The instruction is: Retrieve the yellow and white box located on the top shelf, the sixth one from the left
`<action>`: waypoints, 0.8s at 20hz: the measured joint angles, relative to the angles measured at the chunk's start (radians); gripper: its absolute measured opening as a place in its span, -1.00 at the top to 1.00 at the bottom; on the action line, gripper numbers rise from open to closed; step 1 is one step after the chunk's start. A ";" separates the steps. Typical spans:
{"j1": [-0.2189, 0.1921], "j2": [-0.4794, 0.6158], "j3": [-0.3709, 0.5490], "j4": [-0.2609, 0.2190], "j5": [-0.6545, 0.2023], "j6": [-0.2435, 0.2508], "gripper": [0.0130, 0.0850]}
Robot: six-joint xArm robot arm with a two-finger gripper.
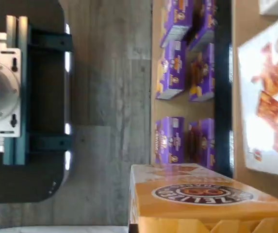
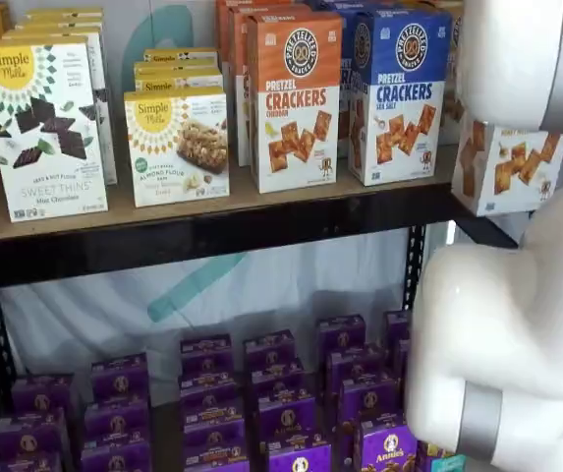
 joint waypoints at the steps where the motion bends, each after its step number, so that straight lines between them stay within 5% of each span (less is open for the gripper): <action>1: 0.011 -0.015 0.017 -0.005 0.009 0.009 -0.33; 16: 0.267 -0.238 0.300 -0.021 0.013 0.255 -0.33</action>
